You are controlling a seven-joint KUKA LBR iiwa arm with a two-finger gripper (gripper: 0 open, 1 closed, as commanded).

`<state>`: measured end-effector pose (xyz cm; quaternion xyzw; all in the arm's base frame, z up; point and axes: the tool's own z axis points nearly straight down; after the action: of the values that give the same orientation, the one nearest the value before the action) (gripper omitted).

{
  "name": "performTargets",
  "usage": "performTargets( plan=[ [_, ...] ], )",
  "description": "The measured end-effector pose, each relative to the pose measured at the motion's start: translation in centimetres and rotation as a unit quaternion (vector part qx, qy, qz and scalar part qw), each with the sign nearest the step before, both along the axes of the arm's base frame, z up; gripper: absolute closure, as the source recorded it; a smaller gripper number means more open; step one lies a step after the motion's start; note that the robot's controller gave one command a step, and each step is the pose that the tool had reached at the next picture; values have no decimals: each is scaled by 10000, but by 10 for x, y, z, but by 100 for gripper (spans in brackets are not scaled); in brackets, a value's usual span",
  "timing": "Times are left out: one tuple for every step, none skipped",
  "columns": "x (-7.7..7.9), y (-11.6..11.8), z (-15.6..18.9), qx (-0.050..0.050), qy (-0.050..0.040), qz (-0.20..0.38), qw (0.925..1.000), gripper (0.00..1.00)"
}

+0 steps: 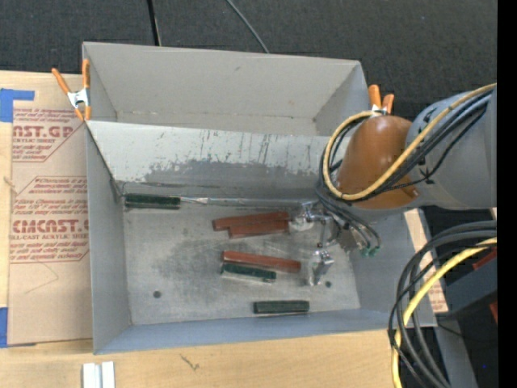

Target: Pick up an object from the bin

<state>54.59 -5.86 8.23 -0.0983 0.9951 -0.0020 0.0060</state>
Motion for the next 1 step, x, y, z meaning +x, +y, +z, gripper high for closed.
performTargets(
  plan=[
    [5, 80, -6, 22, -6, -259, 9997, 100]
  ],
)
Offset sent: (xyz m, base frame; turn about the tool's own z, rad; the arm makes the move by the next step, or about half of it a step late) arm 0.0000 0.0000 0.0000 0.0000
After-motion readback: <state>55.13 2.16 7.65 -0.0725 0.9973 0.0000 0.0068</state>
